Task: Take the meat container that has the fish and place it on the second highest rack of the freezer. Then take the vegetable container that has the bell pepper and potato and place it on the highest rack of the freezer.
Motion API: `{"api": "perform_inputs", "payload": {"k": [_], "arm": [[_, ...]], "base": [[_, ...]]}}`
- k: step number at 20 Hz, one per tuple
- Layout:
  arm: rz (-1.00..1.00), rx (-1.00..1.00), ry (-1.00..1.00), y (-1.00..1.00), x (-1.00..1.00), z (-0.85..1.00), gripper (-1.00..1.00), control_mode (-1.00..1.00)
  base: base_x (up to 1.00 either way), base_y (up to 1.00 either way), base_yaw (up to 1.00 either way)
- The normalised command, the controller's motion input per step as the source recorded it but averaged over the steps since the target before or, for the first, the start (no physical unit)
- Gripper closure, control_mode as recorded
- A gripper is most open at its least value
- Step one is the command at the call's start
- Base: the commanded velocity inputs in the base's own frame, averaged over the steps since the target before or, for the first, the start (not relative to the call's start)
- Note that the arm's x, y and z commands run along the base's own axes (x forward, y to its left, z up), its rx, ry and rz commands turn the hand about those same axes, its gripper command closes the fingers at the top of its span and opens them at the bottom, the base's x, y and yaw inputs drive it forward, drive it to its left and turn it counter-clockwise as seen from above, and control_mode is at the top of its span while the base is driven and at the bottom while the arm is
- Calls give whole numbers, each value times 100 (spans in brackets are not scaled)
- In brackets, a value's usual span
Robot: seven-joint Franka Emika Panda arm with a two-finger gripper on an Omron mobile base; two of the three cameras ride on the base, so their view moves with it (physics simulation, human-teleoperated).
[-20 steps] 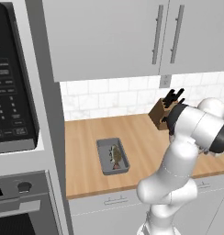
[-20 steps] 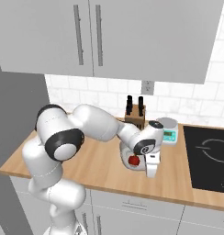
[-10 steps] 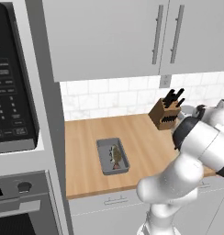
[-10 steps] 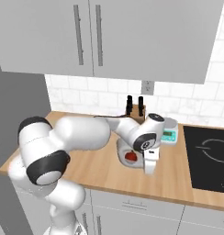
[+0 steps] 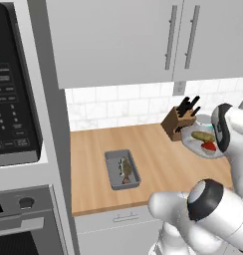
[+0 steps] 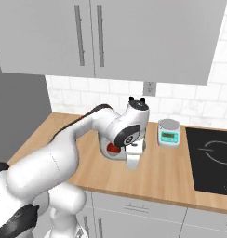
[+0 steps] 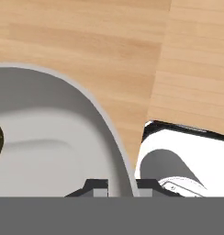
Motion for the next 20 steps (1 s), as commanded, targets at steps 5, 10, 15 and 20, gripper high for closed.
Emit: {"api": "perform_inputs", "payload": {"k": [5,10,15,20], "arm": [[7,0,-9,100,-50,100,100,-100],[10,0,-4,100,-53,98,100,-100],[11,0,-3,98,-54,85,100,-100],[8,0,-1,60,-56,46,100,-100]], "base": [[0,0,0],[0,0,0],[0,0,0],[0,0,0]]}}
